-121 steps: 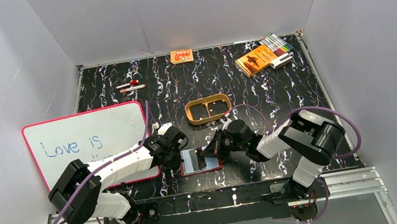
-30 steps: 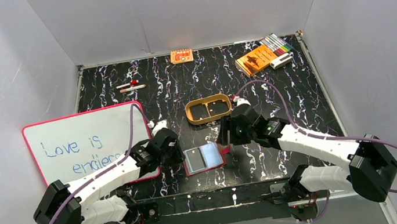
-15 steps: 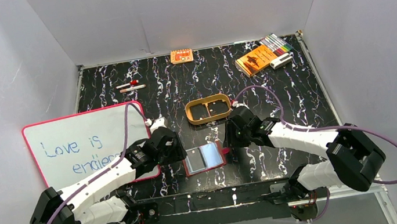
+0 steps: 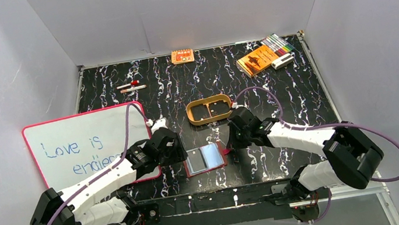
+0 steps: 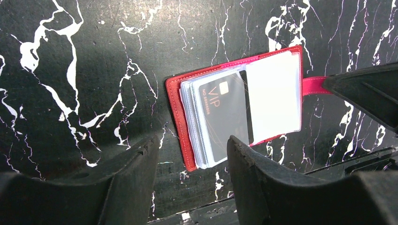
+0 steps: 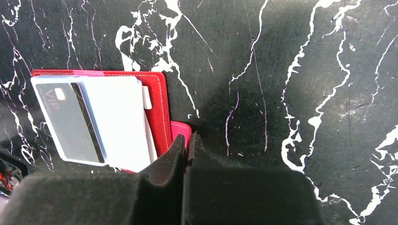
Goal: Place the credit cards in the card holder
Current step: Close the card holder at the center of the board.
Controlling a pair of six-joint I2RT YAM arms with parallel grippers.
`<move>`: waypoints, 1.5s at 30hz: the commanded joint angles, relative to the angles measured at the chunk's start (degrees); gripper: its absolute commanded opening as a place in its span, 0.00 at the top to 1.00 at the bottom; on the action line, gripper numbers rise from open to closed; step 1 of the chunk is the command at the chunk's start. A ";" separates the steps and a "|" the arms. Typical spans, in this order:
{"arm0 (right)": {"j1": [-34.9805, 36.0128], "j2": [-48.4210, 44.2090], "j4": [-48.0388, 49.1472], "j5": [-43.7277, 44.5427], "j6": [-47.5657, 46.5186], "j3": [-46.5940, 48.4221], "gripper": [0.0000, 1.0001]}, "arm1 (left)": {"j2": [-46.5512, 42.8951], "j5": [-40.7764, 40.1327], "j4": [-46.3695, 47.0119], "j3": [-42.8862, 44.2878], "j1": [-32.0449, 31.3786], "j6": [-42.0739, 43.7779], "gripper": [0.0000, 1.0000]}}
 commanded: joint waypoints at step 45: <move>5.67 3.67 16.48 -20.62 -5.86 5.67 0.82 | 22.79 6.70 10.73 4.84 -0.23 2.34 0.95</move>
